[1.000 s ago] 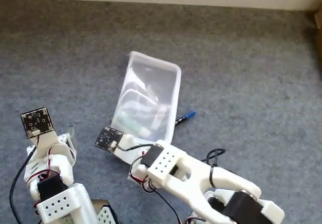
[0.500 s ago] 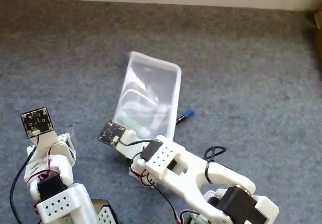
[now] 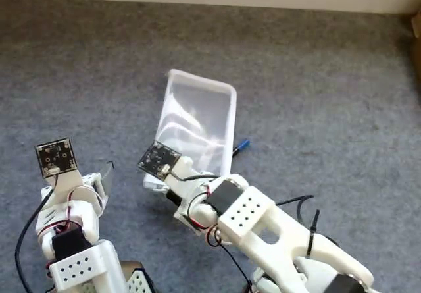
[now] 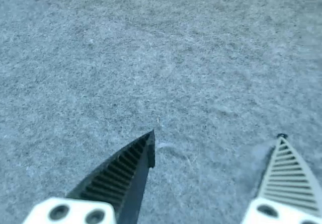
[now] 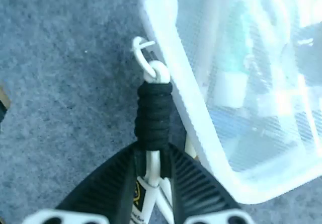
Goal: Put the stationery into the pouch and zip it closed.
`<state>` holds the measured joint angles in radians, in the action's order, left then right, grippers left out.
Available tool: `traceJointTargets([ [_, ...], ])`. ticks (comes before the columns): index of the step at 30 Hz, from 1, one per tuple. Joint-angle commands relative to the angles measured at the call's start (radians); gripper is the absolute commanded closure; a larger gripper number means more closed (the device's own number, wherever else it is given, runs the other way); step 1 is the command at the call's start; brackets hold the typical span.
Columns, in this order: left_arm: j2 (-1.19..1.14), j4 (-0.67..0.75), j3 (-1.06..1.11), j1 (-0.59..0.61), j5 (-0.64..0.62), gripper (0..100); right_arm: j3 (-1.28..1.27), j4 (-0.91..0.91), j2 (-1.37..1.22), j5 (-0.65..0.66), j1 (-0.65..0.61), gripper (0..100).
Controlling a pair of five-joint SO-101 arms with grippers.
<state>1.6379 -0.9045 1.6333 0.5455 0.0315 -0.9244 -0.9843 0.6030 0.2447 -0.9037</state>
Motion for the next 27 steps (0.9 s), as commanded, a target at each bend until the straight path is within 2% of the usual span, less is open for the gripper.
traceJointTargets([
  [1,0.013,-0.069,-0.101,-0.108,0.020,66,-0.005,-0.027,0.110,-0.011,0.042,99.2],
  [7,0.013,-0.293,-0.252,-0.309,0.058,66,-0.070,-0.025,0.223,-0.012,0.085,99.2],
  [13,0.013,-0.391,-0.326,-0.450,0.060,66,-0.101,-0.028,0.314,-0.012,0.127,99.2],
  [21,0.013,-0.393,-0.303,-0.464,0.126,66,-0.107,-0.031,0.340,-0.012,0.127,99.2],
  [27,0.013,-0.247,-0.203,-0.463,0.126,66,-0.107,-0.058,0.340,-0.012,0.122,99.2],
])
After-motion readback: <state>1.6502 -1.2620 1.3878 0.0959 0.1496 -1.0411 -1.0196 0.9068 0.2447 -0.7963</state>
